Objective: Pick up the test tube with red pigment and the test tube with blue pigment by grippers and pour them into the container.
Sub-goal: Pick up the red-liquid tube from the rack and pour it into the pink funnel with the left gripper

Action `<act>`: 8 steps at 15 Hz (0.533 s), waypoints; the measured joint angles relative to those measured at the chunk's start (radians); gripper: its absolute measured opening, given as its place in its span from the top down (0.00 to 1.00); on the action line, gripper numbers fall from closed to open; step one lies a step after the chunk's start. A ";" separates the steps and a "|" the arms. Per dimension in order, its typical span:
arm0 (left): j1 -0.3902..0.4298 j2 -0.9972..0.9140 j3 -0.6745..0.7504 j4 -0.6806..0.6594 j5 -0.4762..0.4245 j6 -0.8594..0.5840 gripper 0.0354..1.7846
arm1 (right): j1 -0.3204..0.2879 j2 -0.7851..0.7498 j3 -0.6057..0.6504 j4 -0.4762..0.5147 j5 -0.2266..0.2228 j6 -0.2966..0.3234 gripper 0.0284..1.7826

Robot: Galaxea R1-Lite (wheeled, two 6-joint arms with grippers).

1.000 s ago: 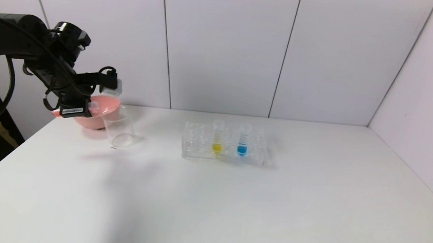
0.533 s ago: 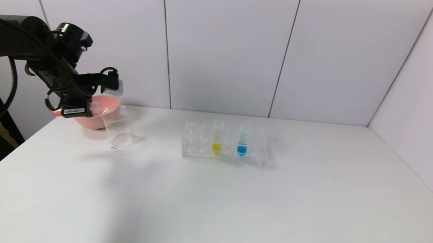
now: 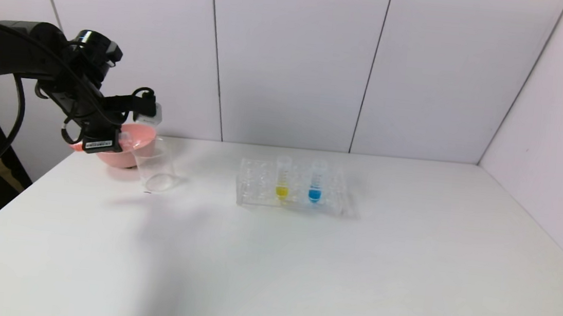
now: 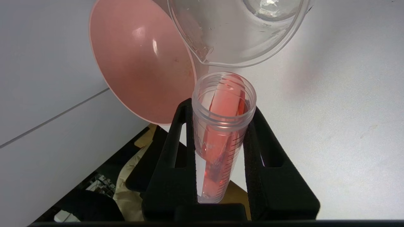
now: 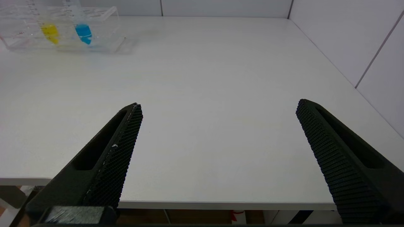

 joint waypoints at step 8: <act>-0.011 0.000 0.000 -0.021 0.023 0.010 0.77 | 0.000 0.000 0.000 0.000 0.000 0.000 0.00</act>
